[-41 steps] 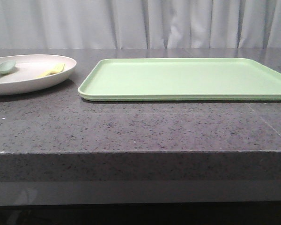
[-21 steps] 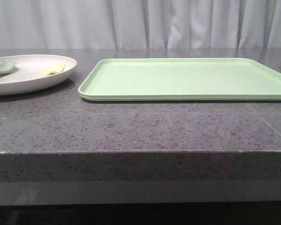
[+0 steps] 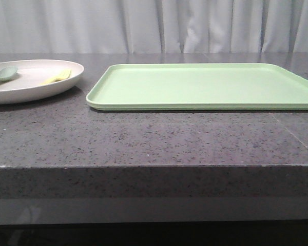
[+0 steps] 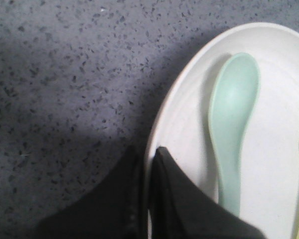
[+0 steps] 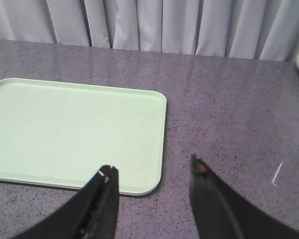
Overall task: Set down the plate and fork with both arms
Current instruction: 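Grasp the cream plate rim with the left gripper and lift, then carry the plate over the green tray and lower it onto it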
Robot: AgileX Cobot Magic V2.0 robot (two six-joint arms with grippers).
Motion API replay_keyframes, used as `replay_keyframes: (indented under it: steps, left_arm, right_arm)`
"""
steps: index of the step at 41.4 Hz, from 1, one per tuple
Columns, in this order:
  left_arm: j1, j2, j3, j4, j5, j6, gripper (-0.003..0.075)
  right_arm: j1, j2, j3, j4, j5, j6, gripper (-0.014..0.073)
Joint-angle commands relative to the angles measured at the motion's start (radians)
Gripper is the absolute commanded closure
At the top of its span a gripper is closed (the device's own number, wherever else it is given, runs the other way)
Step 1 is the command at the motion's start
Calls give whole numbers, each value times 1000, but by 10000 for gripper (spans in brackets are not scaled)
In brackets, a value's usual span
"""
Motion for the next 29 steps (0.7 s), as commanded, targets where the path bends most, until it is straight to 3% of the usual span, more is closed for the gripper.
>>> replay_keyframes:
  steps: [1, 15, 29]
  left_arm:
    - [-3, -58, -35, -46, 4, 6, 741]
    - [-41, -60, -185, -87, 107, -64, 741]
    - [-263, -58, -306, -46, 21, -235, 741]
  right_arm:
    - [2, 15, -34, -12, -83, -11, 229]
    - [2, 15, -34, -12, -83, -11, 229]
    - [2, 15, -34, -12, -83, -11, 229]
